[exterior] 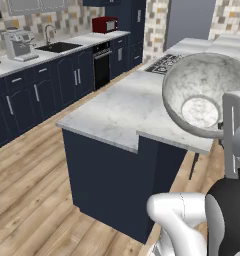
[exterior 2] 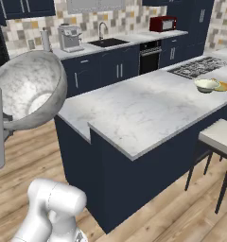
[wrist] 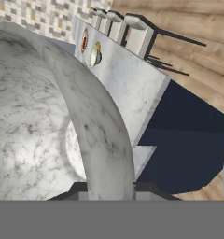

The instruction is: Take the smaller bowl and place it next to the appetizer plate on the dining counter , and place the larger bowl next to the plate with cooked food.

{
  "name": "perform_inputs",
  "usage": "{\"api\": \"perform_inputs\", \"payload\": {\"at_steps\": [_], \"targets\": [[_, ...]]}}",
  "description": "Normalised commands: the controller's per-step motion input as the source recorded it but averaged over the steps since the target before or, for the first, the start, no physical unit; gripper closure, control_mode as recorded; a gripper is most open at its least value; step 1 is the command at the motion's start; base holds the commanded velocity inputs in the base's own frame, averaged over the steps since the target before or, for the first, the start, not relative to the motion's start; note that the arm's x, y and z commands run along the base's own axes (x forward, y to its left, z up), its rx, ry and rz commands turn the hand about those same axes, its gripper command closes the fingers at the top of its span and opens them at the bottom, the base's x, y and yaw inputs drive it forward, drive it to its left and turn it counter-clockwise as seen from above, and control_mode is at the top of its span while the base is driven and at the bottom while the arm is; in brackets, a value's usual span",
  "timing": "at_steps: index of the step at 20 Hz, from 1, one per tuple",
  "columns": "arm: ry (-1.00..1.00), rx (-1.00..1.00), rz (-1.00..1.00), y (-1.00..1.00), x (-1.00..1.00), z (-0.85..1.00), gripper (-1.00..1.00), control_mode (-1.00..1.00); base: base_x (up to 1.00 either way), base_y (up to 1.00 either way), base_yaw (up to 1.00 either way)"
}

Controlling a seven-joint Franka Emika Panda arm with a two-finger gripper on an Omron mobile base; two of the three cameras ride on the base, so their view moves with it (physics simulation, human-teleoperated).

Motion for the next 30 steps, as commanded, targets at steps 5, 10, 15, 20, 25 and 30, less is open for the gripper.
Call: {"api": "perform_inputs", "payload": {"at_steps": [5,10,15,20,25,30], "targets": [[0.00,0.00,0.00,0.00,0.00,0.00,1.00,1.00,-0.01,-1.00,-0.03],[0.00,0.00,0.00,0.00,0.00,0.00,1.00,1.00,0.02,-1.00,0.00],[0.00,0.00,0.00,0.00,0.00,0.00,1.00,1.00,0.00,-1.00,0.01],[0.00,0.00,0.00,0.00,0.00,0.00,1.00,1.00,0.09,-1.00,0.06],[0.00,0.00,0.00,0.00,0.00,0.00,1.00,1.00,0.19,-1.00,0.16],[0.00,0.00,0.00,0.00,0.00,0.00,1.00,1.00,0.29,-1.00,0.22]]}}
